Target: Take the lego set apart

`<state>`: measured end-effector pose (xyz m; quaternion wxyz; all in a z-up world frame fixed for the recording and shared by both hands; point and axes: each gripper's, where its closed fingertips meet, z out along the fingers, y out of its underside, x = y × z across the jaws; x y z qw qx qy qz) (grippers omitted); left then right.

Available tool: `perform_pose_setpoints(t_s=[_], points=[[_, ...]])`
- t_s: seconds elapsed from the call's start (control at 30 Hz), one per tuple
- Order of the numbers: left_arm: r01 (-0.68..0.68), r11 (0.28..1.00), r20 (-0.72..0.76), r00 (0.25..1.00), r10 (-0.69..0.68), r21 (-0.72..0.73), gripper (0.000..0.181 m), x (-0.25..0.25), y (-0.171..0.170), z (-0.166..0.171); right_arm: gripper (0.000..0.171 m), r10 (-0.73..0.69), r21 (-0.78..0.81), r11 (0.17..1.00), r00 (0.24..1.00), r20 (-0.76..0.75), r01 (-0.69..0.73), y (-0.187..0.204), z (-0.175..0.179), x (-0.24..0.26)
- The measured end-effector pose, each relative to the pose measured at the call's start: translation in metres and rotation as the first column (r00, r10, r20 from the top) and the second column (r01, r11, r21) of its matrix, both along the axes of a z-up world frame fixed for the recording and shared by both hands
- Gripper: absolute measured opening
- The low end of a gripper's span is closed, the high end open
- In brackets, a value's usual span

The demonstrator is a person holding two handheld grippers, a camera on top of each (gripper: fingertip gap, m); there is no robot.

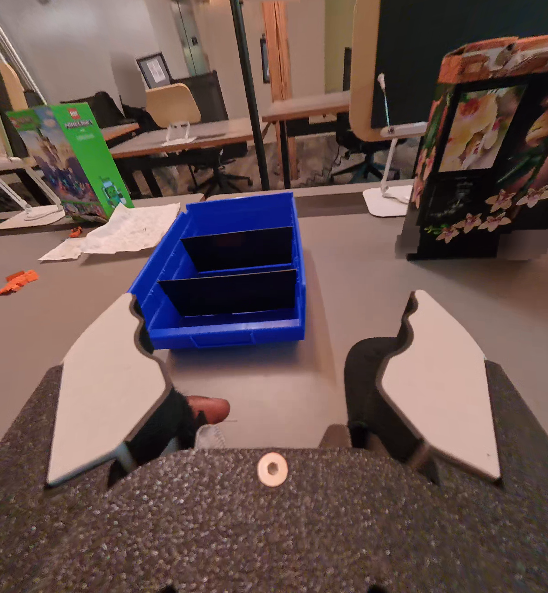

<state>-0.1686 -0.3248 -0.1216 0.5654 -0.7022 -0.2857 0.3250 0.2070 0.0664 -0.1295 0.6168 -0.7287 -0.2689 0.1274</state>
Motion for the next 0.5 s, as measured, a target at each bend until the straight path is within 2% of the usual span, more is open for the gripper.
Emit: perform_pose_setpoints(t_s=[0.13,0.3,0.5], points=[[0.028,0.998,-0.065,0.998,-0.024,0.064,0.146,0.021,0.012,0.007,0.140,0.002,0.042,0.999,1.000,-0.030,-0.001,-0.017,0.000,-0.006],[0.080,0.996,-0.061,0.995,-0.077,0.045,0.146,0.045,0.041,-0.010,0.142,0.022,0.067,0.998,0.998,-0.067,-0.018,-0.038,-0.008,-0.023],[0.106,0.990,-0.086,0.991,-0.098,0.094,0.146,0.077,0.072,-0.020,0.142,0.087,0.140,0.988,0.989,-0.120,-0.070,-0.068,-0.009,-0.051]])
